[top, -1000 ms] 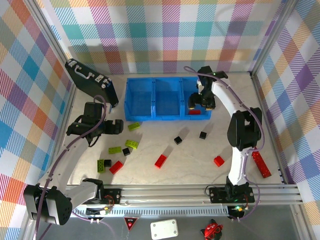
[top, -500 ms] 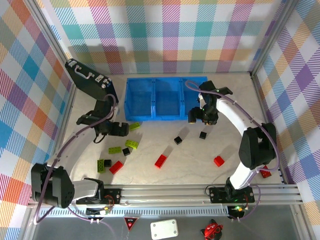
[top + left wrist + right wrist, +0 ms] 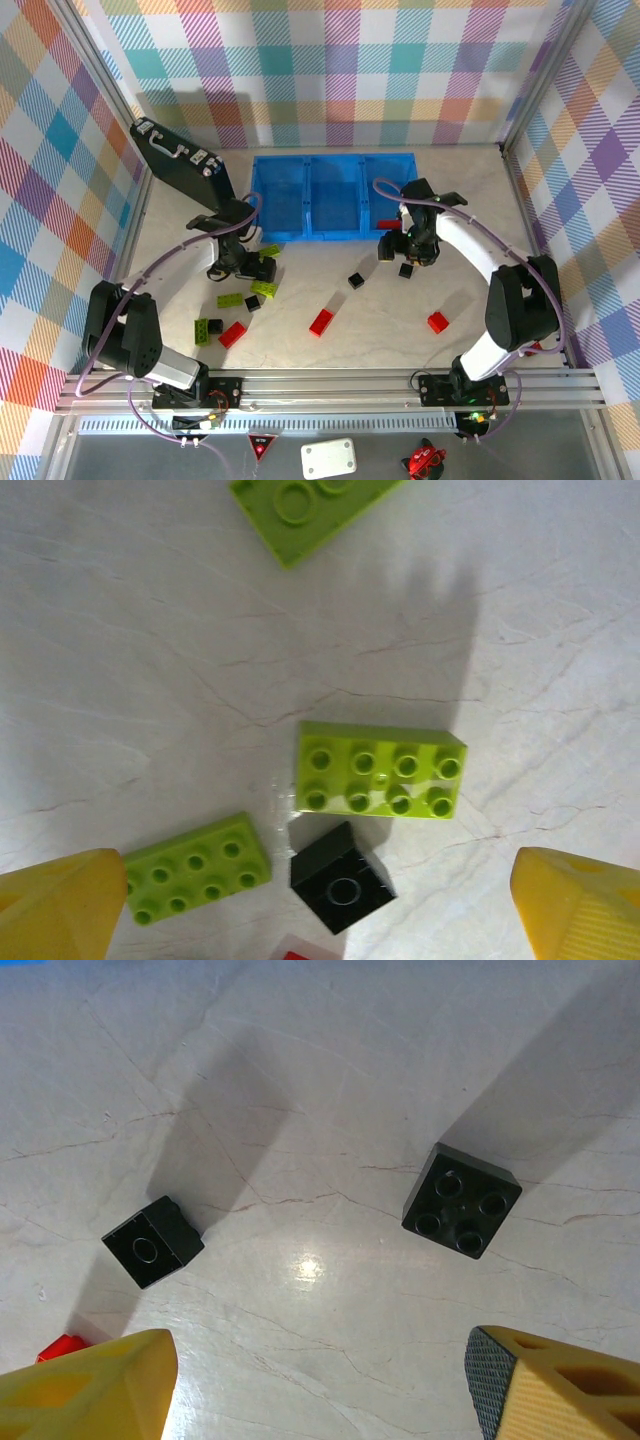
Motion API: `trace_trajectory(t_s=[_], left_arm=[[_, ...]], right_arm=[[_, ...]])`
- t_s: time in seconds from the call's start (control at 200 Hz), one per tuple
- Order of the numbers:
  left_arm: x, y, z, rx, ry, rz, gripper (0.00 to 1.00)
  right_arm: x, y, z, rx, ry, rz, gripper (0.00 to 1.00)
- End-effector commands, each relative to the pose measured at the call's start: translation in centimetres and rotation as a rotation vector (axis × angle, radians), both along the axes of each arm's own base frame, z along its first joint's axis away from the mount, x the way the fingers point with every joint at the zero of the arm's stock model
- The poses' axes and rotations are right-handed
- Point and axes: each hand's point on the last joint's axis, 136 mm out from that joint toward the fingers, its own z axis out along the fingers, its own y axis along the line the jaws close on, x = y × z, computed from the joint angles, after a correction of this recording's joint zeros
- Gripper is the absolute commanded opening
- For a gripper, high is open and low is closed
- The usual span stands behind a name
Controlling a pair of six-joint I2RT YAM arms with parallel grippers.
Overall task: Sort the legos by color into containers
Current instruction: Pick up the lego from the center of the table.
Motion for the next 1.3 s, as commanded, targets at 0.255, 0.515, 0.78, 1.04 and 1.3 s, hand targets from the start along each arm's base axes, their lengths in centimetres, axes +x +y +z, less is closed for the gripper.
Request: trace_trajectory(t_s=[0.255,0.515,0.78,1.04,1.3], left_arm=[[0.3,-3.0,-3.2,-0.023,0.101,-0.010,0.97],[-1.1,-3.4,-5.9,0.025,0.177,-0.069,0.94],[-2.0,-3.5,-6.7,0.136,0.201,-0.164,0.84],[-2.1,-3.1,-7.0,0.192,0.200,-0.174,0.71],[-1.9,-3.2,-6.7,0.187,0.186,-0.170,0.62]], right_arm=[[-0.9,0.1,0.6,0.033,-0.024,0.001,0.77],[-1.6,0.0,0.2,0.032,-0.003,-0.003,0.77],[-2.0,-0.2,0.5,0.030,-0.001,-0.011,0.77],[-2.5,-0.5,0.4,0.021,0.007,-0.017,0.77],[-2.6,-0.7,0.6,0.013,0.002,-0.016,0.77]])
